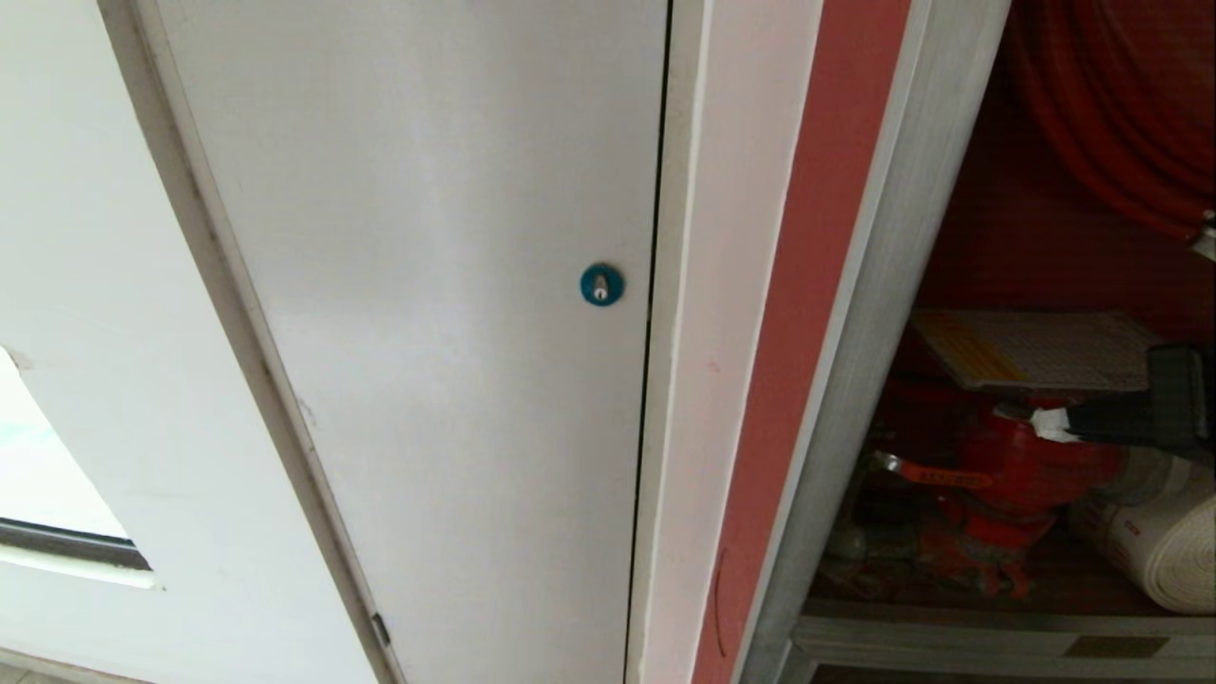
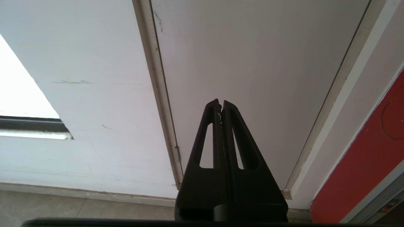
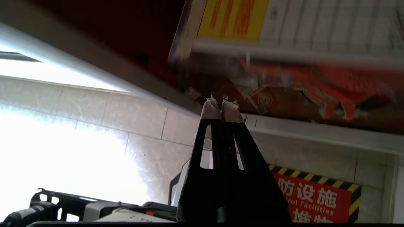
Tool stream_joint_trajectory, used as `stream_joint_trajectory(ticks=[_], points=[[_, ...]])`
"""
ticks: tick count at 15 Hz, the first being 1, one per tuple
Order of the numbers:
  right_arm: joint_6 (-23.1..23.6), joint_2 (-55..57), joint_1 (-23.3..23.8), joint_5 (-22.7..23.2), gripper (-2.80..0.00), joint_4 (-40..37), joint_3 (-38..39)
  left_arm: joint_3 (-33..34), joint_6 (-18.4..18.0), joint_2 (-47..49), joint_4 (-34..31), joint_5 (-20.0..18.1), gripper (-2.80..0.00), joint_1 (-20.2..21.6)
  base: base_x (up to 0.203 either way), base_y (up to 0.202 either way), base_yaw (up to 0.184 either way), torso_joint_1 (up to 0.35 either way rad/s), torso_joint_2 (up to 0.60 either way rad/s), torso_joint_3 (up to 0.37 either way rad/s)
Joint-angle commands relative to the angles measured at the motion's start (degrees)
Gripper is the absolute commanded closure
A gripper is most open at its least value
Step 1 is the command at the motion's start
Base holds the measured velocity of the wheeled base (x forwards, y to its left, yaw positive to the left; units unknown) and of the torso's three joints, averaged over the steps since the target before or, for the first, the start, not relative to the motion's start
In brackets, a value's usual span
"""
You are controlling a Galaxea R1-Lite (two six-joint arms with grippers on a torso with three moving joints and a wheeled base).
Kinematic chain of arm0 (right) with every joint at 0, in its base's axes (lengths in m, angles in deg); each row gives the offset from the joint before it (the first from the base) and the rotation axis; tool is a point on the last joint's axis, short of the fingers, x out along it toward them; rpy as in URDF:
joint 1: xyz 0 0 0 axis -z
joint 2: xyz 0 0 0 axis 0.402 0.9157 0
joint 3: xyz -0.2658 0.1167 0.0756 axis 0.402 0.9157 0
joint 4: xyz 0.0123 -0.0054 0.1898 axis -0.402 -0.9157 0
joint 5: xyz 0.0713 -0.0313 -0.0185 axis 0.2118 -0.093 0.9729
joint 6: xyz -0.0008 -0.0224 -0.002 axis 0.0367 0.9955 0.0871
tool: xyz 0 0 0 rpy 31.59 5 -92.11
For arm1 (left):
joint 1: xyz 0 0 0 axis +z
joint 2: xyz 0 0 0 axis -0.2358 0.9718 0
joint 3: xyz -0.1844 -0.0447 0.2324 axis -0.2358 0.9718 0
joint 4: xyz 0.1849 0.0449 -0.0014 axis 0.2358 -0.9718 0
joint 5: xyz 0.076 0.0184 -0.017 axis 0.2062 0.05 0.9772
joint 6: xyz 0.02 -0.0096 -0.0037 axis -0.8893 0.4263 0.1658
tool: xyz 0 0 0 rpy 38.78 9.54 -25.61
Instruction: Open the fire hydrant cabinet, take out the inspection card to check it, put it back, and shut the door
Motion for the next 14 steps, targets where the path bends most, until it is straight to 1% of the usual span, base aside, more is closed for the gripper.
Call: stream_joint_trajectory(ticks=[1, 5, 8, 14], points=[[-0.1, -5.1, 0.0, 0.1, 0.00, -0.2, 1.5, 0.0, 0.0, 0.0, 0.0, 0.0, 0.00, 0.0, 0.000, 0.000, 0.000, 0.000, 0.00, 0.000], [-0.1, -15.5, 0.0, 0.3, 0.00, -0.2, 6.2, 0.0, 0.0, 0.0, 0.0, 0.0, 0.00, 0.0, 0.000, 0.000, 0.000, 0.000, 0.00, 0.000], [0.0, -24.7, 0.0, 0.2, 0.00, -0.8, 7.6, 0.0, 0.0, 0.0, 0.0, 0.0, 0.00, 0.0, 0.000, 0.000, 0.000, 0.000, 0.00, 0.000], [0.6, -43.0, 0.1, 0.1, 0.00, -10.0, 8.4, 0.0, 0.0, 0.1, 0.0, 0.0, 0.00, 0.0, 0.000, 0.000, 0.000, 0.000, 0.00, 0.000]])
